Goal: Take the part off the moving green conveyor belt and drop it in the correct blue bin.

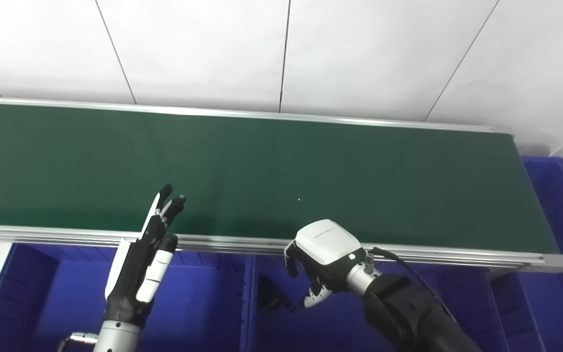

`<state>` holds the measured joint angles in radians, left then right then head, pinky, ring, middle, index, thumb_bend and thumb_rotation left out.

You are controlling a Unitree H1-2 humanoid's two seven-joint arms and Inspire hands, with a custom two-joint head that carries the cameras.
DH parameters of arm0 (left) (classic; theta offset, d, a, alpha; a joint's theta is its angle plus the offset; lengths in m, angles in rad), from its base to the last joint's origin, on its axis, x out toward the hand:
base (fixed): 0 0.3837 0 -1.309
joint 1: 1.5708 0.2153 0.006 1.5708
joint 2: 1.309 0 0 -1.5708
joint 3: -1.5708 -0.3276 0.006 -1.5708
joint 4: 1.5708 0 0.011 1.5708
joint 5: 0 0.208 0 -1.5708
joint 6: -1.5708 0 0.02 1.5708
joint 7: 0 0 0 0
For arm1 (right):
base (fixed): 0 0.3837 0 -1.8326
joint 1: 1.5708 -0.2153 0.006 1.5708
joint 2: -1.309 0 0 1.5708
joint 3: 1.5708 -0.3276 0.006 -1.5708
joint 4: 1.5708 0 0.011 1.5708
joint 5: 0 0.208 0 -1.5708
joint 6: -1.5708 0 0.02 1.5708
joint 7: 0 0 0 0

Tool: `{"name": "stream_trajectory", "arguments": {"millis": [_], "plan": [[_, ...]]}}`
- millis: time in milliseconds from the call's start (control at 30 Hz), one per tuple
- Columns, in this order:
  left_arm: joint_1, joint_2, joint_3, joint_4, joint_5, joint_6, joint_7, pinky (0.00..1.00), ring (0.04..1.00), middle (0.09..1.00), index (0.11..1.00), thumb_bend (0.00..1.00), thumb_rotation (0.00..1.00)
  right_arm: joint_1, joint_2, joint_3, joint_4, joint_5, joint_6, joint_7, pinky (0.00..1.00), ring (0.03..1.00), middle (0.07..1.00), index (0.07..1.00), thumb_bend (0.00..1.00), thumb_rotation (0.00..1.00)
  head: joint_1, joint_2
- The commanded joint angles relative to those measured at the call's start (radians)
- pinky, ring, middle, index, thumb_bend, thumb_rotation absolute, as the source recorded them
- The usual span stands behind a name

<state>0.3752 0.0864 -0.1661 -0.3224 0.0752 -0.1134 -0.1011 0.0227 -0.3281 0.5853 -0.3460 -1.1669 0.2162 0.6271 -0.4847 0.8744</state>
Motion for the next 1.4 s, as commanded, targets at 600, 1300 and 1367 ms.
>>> {"name": "stream_trajectory", "arguments": {"millis": [600,1300,1367], "plan": [[0.02,-0.023,-0.024,-0.041,0.023,-0.022,0.003,0.98,0.934,0.932,1.0,0.65,0.94,0.274,0.238,-0.349,-0.403,0.34,0.227,-0.014,0.32,0.393,0.488,0.613,0.7,0.48,0.068,0.01],[0.01,-0.025,-0.022,-0.047,0.062,-0.029,0.009,0.98,0.939,0.948,1.0,0.65,0.96,0.547,0.474,-0.466,-0.255,0.909,0.026,-0.507,0.54,0.603,0.668,0.669,0.68,0.7,0.078,0.027],[0.012,-0.026,-0.022,-0.048,0.065,-0.032,0.01,0.99,0.949,0.967,1.0,0.66,0.96,0.539,0.448,-0.453,-0.238,0.908,0.008,-0.512,0.55,0.622,0.686,0.68,0.73,0.75,0.08,0.025]]}}
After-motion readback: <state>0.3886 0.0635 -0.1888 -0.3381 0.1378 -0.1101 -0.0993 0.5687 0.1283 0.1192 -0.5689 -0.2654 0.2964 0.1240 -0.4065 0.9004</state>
